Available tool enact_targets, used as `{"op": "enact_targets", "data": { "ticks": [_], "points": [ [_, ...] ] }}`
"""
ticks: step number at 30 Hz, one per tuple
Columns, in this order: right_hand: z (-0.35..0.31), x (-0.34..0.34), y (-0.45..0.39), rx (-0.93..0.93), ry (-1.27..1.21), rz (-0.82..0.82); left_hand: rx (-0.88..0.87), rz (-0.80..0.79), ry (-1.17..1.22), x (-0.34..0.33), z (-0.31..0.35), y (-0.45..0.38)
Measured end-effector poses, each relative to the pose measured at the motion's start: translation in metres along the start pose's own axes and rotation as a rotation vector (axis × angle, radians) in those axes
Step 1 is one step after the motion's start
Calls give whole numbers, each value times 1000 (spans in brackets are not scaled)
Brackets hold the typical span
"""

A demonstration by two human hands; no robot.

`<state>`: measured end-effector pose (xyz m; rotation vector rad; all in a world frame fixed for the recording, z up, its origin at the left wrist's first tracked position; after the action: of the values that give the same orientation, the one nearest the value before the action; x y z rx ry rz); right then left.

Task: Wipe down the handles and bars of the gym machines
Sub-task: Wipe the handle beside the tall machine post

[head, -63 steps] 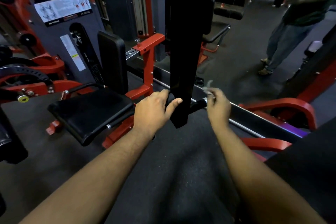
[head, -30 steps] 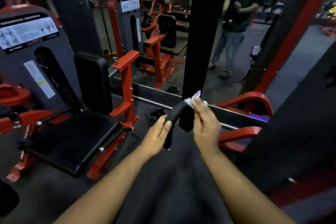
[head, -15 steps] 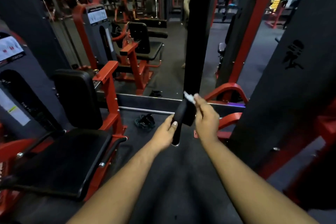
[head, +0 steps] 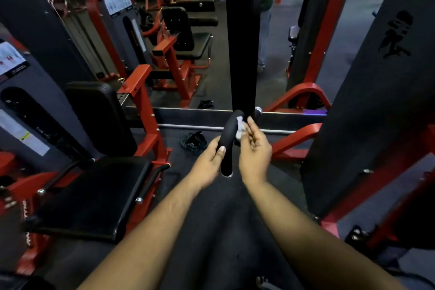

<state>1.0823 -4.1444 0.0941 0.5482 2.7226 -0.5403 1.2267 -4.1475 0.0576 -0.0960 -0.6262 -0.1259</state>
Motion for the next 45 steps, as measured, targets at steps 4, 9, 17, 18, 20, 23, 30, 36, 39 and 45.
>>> {"op": "enact_targets", "data": {
  "ticks": [4, 9, 17, 18, 20, 23, 30, 36, 39, 45],
  "points": [
    [5, -3, 3, 196, 268, -117, 15, -14, 46, -2, -1, 0],
    [42, 20, 45, 108, 320, -142, 50, -76, 54, 5, 0, -1],
    [33, 16, 20, -21, 185, -114, 43, -78, 83, 7, 7, 1],
    [31, 13, 21, -7, 191, -85, 44, -76, 77, 6, 9, 2],
    [40, 14, 34, 49, 285, -119, 56, -53, 71, 8, 8, 3],
    [66, 29, 55, -41, 393, -236, 70, -33, 50, 12, 4, 1],
    [-5, 26, 7, 298, 351, -162, 94, -67, 127, 12, -3, 1],
    [-24, -31, -32, 483, 740, -573, 118, -100, 215, 9, -4, 4],
    [-16, -25, -15, 614, 814, -651, 186, -113, 300, 12, -10, 6],
    [24, -9, 33, 711, 887, -715, 350, -52, 529, 10, -29, 11]
  ]
}}
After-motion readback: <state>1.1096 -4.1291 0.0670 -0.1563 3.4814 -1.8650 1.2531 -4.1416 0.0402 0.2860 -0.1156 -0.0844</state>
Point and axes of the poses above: each hand's wrist, its own y-axis away from the middle knuckle, its own x-axis out of the back of the hand, z = x × y, the point moved 4 cm from there along -y, towards the middle knuckle, and after that the axes turned 15 degrees about -y, right-handed, at the moved point
